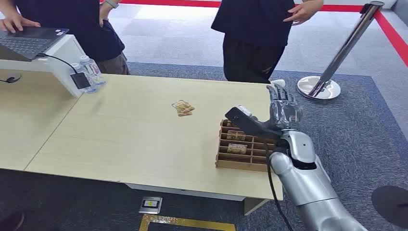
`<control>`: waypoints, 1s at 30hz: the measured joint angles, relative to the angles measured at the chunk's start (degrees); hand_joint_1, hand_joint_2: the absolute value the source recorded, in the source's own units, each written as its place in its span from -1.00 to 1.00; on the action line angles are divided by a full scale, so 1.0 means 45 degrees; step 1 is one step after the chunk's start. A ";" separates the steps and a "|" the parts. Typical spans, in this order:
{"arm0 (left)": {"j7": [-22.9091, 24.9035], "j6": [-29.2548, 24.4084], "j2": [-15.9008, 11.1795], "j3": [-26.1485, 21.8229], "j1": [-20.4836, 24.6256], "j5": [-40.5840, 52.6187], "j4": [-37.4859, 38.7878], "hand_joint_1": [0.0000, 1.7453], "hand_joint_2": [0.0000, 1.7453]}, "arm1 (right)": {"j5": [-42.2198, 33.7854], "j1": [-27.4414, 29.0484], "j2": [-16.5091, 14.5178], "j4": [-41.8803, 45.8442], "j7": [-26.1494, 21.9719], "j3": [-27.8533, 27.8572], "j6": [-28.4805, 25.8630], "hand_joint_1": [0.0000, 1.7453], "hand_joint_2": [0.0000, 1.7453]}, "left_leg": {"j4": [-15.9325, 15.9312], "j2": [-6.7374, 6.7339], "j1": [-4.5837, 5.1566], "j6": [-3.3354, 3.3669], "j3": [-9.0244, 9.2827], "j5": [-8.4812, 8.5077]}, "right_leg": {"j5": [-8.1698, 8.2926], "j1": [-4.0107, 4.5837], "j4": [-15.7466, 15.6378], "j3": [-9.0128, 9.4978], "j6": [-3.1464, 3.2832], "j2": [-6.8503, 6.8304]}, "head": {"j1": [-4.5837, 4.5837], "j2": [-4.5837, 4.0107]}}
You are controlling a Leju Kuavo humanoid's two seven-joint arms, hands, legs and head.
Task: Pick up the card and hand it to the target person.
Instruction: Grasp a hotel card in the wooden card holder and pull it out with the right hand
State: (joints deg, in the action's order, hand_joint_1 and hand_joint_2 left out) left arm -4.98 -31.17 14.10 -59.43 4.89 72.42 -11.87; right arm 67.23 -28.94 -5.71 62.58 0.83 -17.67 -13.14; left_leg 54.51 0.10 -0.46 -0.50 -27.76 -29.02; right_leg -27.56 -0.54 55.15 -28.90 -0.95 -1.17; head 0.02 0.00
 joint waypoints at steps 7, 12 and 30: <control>0.0110 -0.0033 0.0000 0.0000 0.0003 -0.0015 0.0000 -1.00 1.00 | -0.0094 0.0215 0.0085 0.0614 0.0657 -0.0286 0.0474 -0.30 1.00 | 0.0000 0.0000 0.0000 -0.0001 -0.0003 -0.0001 | 0.0000 0.0000 -0.0001 -0.0006 0.0000 0.0000 | 0.0001 0.0000; 0.0176 -0.0068 0.0000 0.0000 0.0005 -0.0012 0.0000 -1.00 1.00 | -0.0241 0.0370 0.0142 0.0845 0.0968 -0.0364 0.0800 -0.17 1.00 | -0.0001 0.0001 0.0000 0.0000 -0.0004 0.0000 | 0.0000 0.0000 -0.0001 -0.0006 0.0000 0.0000 | 0.0000 0.0000; 0.0199 -0.0112 0.0000 0.0000 0.0006 -0.0012 0.0000 -1.00 1.00 | -0.0609 0.0715 0.0318 0.0751 0.1359 -0.0361 0.1298 -0.31 1.00 | 0.0000 0.0001 0.0000 0.0000 -0.0005 0.0000 | 0.0000 0.0000 -0.0001 -0.0007 0.0000 0.0000 | 0.0000 0.0000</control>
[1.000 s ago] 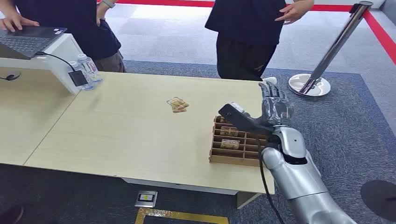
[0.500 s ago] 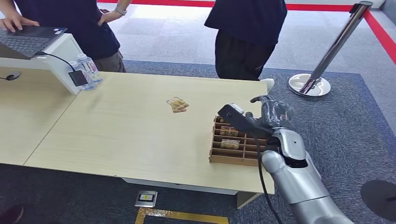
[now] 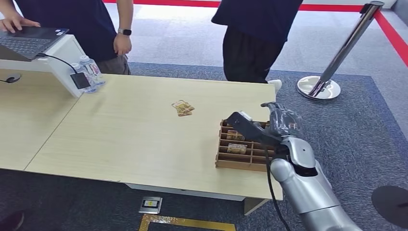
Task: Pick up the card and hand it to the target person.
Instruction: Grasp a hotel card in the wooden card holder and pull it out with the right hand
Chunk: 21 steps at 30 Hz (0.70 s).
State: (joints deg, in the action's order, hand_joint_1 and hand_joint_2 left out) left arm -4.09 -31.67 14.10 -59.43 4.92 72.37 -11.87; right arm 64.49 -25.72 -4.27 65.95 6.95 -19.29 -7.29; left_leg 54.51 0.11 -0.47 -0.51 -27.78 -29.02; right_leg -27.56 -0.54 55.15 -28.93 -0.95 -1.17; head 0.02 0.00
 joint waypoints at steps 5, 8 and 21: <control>-0.0005 0.0006 0.0000 0.0000 0.0000 0.0000 0.0000 -1.00 1.00 | 0.0178 -0.0048 0.0024 -0.0217 0.0274 0.0004 -0.0009 -0.30 1.00 | 0.0000 0.0000 0.0000 0.0000 0.0000 0.0000 | 0.0000 0.0000 0.0000 0.0000 0.0000 0.0000 | 0.0000 0.0000; -0.0005 0.0053 0.0000 0.0001 0.0000 0.0001 0.0000 -1.00 1.00 | 0.0300 -0.0094 0.0068 -0.0349 0.0385 0.0005 -0.0026 -0.32 1.00 | 0.0000 0.0000 0.0000 0.0000 -0.0001 0.0000 | 0.0000 0.0000 0.0000 0.0000 0.0000 0.0000 | 0.0000 0.0000; -0.0034 0.0126 -0.0005 0.0019 -0.0001 0.0039 0.0000 -1.00 1.00 | 0.0755 -0.0508 0.0206 -0.0823 0.0736 0.0013 -0.0074 -0.30 1.00 | 0.0000 0.0000 0.0000 0.0000 0.0000 0.0001 | 0.0001 0.0000 0.0000 0.0000 0.0001 0.0000 | 0.0000 0.0000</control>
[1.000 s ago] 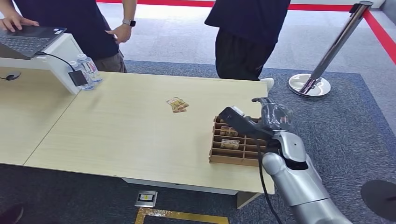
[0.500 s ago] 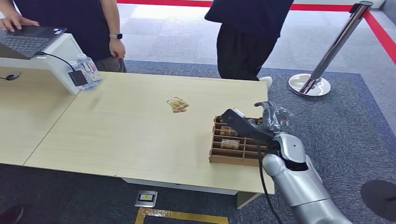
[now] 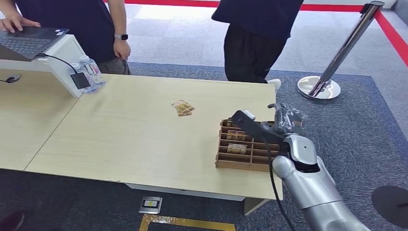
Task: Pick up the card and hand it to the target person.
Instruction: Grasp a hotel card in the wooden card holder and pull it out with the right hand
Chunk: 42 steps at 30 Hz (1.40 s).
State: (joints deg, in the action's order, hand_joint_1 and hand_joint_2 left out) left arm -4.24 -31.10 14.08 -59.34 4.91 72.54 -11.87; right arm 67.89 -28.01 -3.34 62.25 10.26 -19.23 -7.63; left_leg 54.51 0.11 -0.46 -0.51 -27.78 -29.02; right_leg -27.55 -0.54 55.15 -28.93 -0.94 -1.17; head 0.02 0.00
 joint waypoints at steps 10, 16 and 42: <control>-0.0050 0.0045 0.0000 0.0000 0.0000 0.0000 0.0000 -1.00 1.00 | 0.0102 -0.0116 0.0086 -0.0172 0.0131 0.0017 0.0038 -0.23 1.00 | 0.0000 0.0000 0.0000 0.0000 0.0000 0.0000 | 0.0000 0.0000 -0.0001 -0.0001 0.0000 0.0000 | -0.0001 0.0000; -0.0125 0.0078 0.0000 0.0005 0.0000 0.0004 0.0000 -1.00 1.00 | 0.0206 -0.0240 0.0192 -0.0454 0.0175 0.0021 0.0136 -0.18 1.00 | 0.0000 0.0000 0.0000 0.0000 0.0001 0.0000 | 0.0001 0.0000 -0.0001 -0.0001 0.0001 0.0000 | 0.0001 0.0000; -0.0212 0.0073 -0.0024 0.0005 0.0000 -0.0005 0.0000 -1.00 1.00 | 0.0340 -0.0569 0.0408 -0.1189 0.0266 0.0039 0.0820 0.19 1.00 | 0.0000 0.0000 0.0000 0.0000 0.0000 0.0000 | 0.0003 0.0000 0.0000 0.0000 0.0004 0.0000 | 0.0000 0.0000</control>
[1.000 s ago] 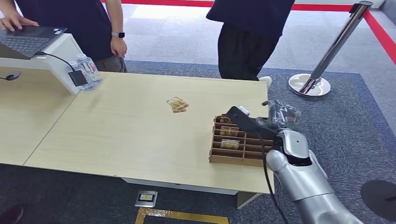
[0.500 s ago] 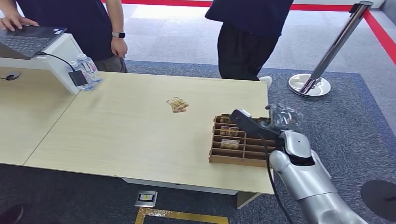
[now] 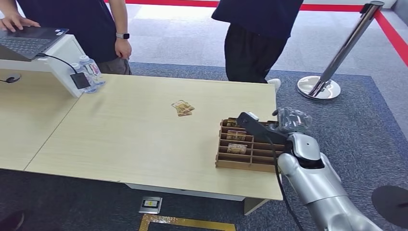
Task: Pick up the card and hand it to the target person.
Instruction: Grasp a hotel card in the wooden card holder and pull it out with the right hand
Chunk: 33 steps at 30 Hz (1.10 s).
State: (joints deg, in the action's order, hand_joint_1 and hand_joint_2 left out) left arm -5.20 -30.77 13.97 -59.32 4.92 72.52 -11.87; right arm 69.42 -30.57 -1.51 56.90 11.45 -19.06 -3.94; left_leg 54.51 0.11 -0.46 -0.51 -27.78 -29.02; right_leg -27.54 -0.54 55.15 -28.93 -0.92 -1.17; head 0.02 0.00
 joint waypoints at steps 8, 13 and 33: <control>-0.0039 0.0000 -0.0004 0.0000 -0.0001 0.0000 0.0000 -1.00 1.00 | 0.0000 -0.0040 0.0000 -0.0130 -0.0012 -0.0002 0.0093 0.62 1.00 | 0.0000 0.0000 0.0000 0.0000 0.0002 0.0000 | 0.0001 0.0000 0.0000 0.0001 0.0001 0.0000 | 0.0000 0.0000; -0.0074 0.0000 -0.0005 0.0000 -0.0001 0.0000 0.0000 -1.00 1.00 | 0.0000 -0.0074 0.0000 -0.0180 -0.0021 -0.0002 0.0103 0.74 1.00 | 0.0000 0.0000 0.0000 0.0000 0.0003 0.0000 | 0.0001 0.0000 0.0000 0.0001 0.0001 0.0000 | -0.0001 0.0000; -0.0125 -0.0044 -0.0015 0.0000 -0.0002 0.0000 0.0000 -1.00 1.00 | -0.0296 -0.0177 -0.0005 0.0018 -0.0613 -0.0007 0.0172 1.00 1.00 | 0.0000 0.0000 0.0000 0.0000 0.0004 0.0003 | 0.0003 0.0000 0.0000 0.0002 0.0002 0.0000 | -0.0001 0.0000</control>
State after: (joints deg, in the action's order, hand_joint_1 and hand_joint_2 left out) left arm -5.76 -30.97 13.90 -59.32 4.91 72.52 -11.87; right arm 68.08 -31.37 -1.53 56.98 8.69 -19.09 -3.16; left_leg 54.51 0.11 -0.46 -0.51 -27.76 -29.00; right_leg -27.52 -0.54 55.15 -28.92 -0.91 -1.17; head 0.02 0.00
